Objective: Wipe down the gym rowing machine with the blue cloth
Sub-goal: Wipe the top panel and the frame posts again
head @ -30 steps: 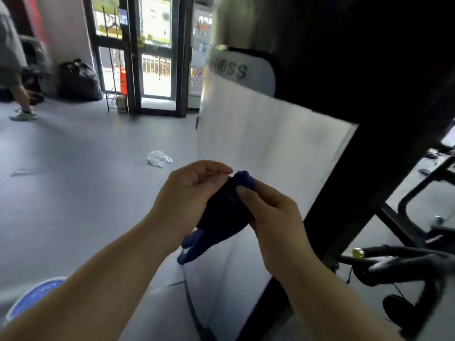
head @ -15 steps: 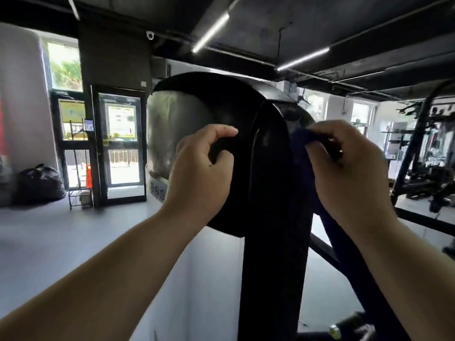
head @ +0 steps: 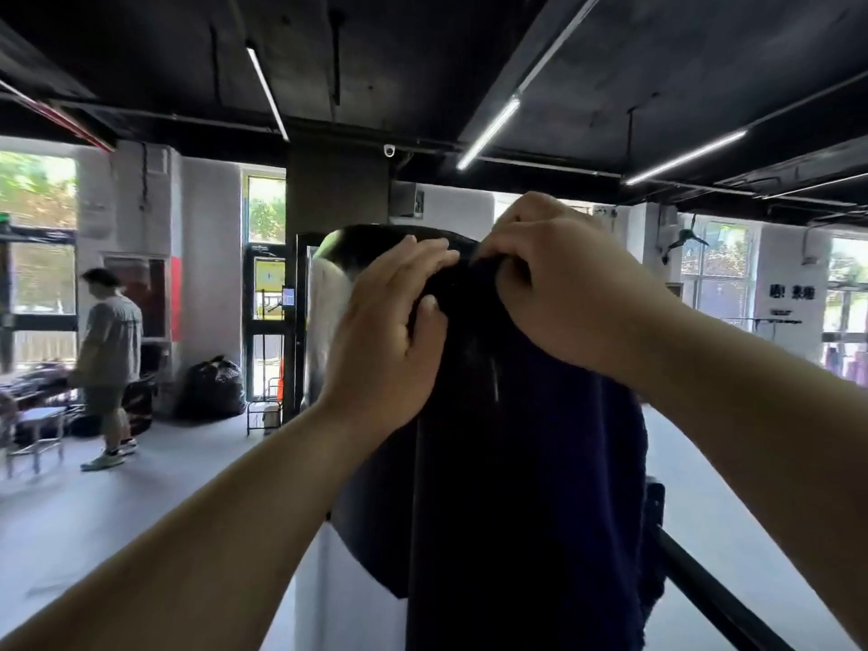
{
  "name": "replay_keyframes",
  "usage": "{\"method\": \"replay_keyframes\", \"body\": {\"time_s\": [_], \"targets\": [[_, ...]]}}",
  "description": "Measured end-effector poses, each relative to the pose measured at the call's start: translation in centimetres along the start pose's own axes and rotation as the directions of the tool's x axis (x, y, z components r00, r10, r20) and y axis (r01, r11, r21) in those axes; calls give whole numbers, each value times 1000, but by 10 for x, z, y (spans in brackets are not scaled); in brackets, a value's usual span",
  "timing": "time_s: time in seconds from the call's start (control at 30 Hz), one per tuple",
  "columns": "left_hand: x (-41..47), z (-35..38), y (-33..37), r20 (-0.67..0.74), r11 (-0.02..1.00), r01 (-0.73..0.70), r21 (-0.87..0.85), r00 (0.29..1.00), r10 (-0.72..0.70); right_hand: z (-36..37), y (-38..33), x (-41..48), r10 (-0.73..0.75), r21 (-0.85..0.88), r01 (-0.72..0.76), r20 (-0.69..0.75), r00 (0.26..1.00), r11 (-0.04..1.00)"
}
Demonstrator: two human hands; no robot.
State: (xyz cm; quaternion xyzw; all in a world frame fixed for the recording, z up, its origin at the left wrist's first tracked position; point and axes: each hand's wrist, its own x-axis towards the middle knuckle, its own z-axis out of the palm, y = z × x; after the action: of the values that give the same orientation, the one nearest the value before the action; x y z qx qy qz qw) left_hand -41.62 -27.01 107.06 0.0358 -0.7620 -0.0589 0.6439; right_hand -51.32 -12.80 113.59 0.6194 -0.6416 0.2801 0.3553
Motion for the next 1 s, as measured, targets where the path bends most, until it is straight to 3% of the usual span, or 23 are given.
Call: {"method": "replay_keyframes", "body": {"time_s": [0.13,0.3,0.47,0.67,0.8,0.9,1.0], "targets": [[-2,6,-2,-83,999,-37,-31,996,34,-1,15,-3,37,95,-34,-33,999,995],[-1,6,-2,-88,995,-68,-70,994,62,2,5,11,-5,167,11,-38,999,986],[-2,7,1,-116,998,-41,-47,993,36,-13,25,9,34,91,-38,46,998,995],[-2,9,-2,-125,993,-54,-108,991,40,-2,3,12,-10,135,13,-19,1000,991],[1,5,2,-110,1000,-23,-16,994,21,-10,33,3,97,200,-100,26,995,975],[4,3,13,-95,998,38,56,995,-33,-8,54,-8,224,369,-211,9,975,905],[8,7,30,-92,988,109,113,991,-99,1,51,-2,199,416,-173,-20,980,893]]}}
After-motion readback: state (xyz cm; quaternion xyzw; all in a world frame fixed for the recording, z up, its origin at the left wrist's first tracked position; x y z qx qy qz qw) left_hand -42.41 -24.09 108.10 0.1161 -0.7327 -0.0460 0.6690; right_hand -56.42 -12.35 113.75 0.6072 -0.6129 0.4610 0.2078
